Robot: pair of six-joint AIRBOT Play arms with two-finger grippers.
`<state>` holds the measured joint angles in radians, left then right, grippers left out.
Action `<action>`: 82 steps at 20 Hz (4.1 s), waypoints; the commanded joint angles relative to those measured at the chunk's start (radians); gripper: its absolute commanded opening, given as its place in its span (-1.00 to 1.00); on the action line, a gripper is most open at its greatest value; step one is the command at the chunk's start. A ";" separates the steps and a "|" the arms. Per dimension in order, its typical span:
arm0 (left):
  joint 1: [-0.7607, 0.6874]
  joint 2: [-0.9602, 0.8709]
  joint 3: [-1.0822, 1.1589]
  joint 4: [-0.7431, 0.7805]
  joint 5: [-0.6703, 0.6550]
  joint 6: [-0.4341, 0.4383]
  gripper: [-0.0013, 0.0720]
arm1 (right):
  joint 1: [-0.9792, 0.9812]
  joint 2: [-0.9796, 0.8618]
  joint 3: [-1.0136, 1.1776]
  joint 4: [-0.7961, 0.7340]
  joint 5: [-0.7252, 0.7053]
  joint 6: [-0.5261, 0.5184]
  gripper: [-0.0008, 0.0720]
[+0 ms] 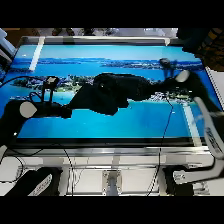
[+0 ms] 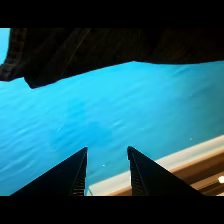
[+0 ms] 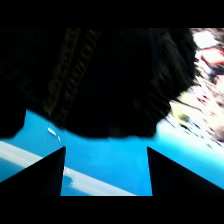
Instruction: Fold the clothes and pants, and hang the long-sleeved shirts on hangers.
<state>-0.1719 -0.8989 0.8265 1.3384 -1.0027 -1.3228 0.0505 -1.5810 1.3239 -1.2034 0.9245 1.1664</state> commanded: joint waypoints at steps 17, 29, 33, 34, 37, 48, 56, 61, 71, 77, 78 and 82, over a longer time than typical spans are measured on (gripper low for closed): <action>-0.001 -0.068 0.001 -0.061 0.048 0.003 -0.16 | 0.092 -0.098 0.426 -0.475 0.473 0.161 -0.94; -0.042 0.014 0.001 -0.095 -0.050 0.162 0.11 | -0.279 0.642 -0.592 -0.485 0.263 0.214 -0.93; -0.069 -0.017 0.001 -0.101 0.077 0.215 0.11 | -0.436 0.670 -0.632 -0.509 0.306 0.288 -0.93; -0.069 -0.042 0.001 -0.107 0.120 0.216 0.11 | -0.494 0.670 -0.632 -0.521 0.325 0.290 -0.93; -0.069 -0.154 0.027 -0.106 0.193 0.263 0.13 | -0.651 0.670 -0.631 -0.524 0.300 0.318 -0.93; -0.068 -0.771 0.594 0.016 0.052 0.348 0.46 | -0.718 0.671 -0.481 -0.515 0.282 0.317 0.28; -0.070 -0.871 0.631 0.130 -0.013 0.527 0.33 | -0.717 0.670 -0.437 -0.436 0.253 0.306 0.28; -0.080 -0.941 0.631 0.124 0.006 0.500 -0.90 | -0.717 0.670 -0.437 -0.405 0.254 0.305 0.28; -0.080 -0.883 0.701 0.129 0.048 0.532 0.14 | -0.717 0.670 -0.437 -0.389 0.252 0.305 0.28; -0.080 -0.850 0.701 0.127 0.074 0.591 0.14 | -0.717 0.670 -0.437 -0.388 0.231 0.305 0.28; -0.081 -0.858 0.701 0.125 0.086 0.592 0.14 | -0.717 0.670 -0.437 -0.389 0.230 0.305 0.28; -0.089 -0.911 0.701 0.116 0.079 0.591 0.14 | -0.717 0.670 -0.437 -0.388 0.227 0.302 0.28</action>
<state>-0.2562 -1.7813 1.5269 1.4620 -0.9234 -0.7387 -0.6655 -0.9108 0.8860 -1.5921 1.1572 1.4704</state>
